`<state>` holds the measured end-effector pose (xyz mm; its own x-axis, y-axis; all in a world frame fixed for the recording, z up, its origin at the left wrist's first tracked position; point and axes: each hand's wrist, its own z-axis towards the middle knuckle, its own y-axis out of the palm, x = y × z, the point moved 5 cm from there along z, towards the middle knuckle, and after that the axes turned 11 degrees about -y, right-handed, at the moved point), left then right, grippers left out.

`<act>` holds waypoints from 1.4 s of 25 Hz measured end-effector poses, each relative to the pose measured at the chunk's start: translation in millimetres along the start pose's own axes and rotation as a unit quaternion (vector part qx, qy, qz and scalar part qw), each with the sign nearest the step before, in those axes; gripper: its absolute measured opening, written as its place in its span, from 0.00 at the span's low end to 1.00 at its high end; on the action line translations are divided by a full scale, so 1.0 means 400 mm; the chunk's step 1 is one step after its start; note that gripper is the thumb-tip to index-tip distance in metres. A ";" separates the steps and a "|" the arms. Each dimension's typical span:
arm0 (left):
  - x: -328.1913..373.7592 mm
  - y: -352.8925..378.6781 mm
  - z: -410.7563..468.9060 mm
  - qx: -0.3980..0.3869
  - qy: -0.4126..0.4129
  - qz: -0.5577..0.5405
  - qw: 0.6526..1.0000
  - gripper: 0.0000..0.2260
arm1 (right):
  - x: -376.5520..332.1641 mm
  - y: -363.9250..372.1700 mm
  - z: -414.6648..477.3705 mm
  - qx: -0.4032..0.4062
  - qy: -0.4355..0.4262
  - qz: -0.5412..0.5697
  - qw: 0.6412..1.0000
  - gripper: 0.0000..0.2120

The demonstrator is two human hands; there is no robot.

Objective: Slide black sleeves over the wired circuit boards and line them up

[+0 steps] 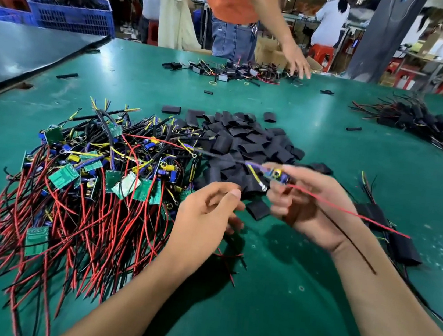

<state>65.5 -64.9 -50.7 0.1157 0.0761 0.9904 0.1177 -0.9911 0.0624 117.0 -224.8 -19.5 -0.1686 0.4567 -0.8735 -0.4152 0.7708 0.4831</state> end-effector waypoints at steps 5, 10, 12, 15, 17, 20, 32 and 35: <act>0.005 0.024 -0.006 -0.123 -0.031 -0.094 0.988 0.08 | 0.073 -0.058 -0.050 -0.044 0.102 -0.076 0.991 0.12; -0.001 0.041 -0.015 -0.131 -0.014 -0.067 0.989 0.08 | 0.063 -0.061 -0.041 0.017 0.100 -0.044 0.994 0.11; 0.000 0.033 -0.007 -0.081 -0.004 -0.076 0.994 0.08 | 0.062 -0.055 -0.033 0.062 0.067 -0.013 0.996 0.10; 0.006 0.010 0.005 -0.023 0.020 -0.073 0.997 0.08 | 0.067 -0.040 -0.027 0.059 0.029 -0.001 0.998 0.19; 0.008 0.005 0.008 -0.019 0.032 -0.055 0.998 0.13 | 0.073 -0.032 -0.023 0.064 0.016 -0.012 0.998 0.21; 0.009 0.019 0.004 -0.062 0.042 -0.022 0.997 0.20 | 0.067 -0.038 -0.013 0.118 -0.045 -0.020 0.992 0.17; -0.022 0.018 0.016 -0.214 -0.149 -0.187 0.947 0.09 | 0.039 -0.024 -0.040 0.048 -0.011 0.015 0.999 0.12; -0.017 0.037 0.000 -0.264 -0.162 -0.168 0.936 0.14 | 0.031 -0.021 -0.047 0.034 -0.005 -0.013 0.999 0.19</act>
<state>66.3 -80.0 -56.5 0.4624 0.3381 0.8197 -0.2920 -0.8148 0.5009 101.6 -233.9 -35.4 -0.1493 0.4396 -0.8857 -0.3586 0.8107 0.4628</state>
